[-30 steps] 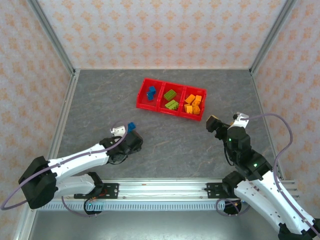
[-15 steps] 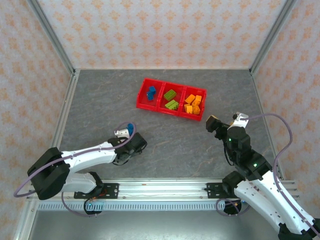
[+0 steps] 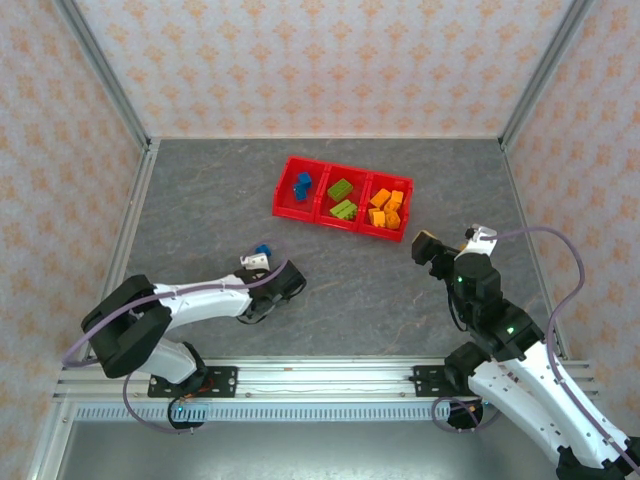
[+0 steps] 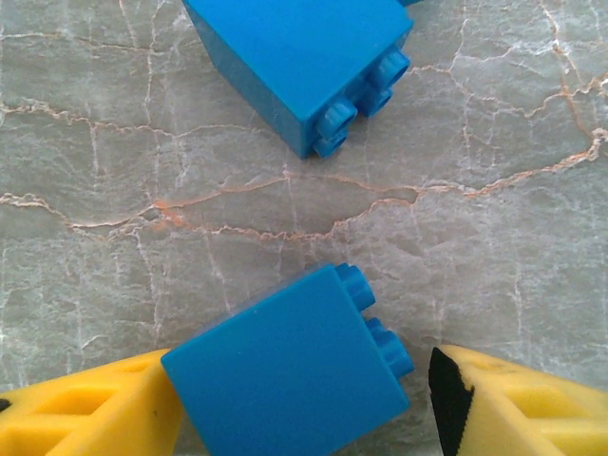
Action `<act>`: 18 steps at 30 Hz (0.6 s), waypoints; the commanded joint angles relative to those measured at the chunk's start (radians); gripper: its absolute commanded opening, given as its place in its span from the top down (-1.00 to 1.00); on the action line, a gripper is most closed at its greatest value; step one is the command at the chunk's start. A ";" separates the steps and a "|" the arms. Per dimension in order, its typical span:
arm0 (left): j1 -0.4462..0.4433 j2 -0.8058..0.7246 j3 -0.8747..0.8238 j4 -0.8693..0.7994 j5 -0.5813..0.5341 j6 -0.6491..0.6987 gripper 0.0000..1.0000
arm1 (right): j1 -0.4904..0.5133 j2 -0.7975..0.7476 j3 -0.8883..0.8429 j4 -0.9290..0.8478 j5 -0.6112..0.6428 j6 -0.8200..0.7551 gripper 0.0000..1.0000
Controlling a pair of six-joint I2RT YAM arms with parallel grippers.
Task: Sort the legos into containers by color
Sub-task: Pick up the lego from the bottom-left of the table.
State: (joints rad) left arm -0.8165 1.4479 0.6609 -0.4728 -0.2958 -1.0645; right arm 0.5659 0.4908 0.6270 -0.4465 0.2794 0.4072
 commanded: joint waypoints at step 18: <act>0.091 0.038 0.041 0.124 -0.014 0.133 0.11 | 0.008 0.012 -0.010 0.023 0.011 -0.013 -0.99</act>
State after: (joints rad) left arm -0.7322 1.4948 0.6781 -0.3801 -0.2924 -0.9646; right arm 0.5671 0.5030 0.6258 -0.4393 0.2764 0.4072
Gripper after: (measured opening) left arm 0.455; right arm 0.996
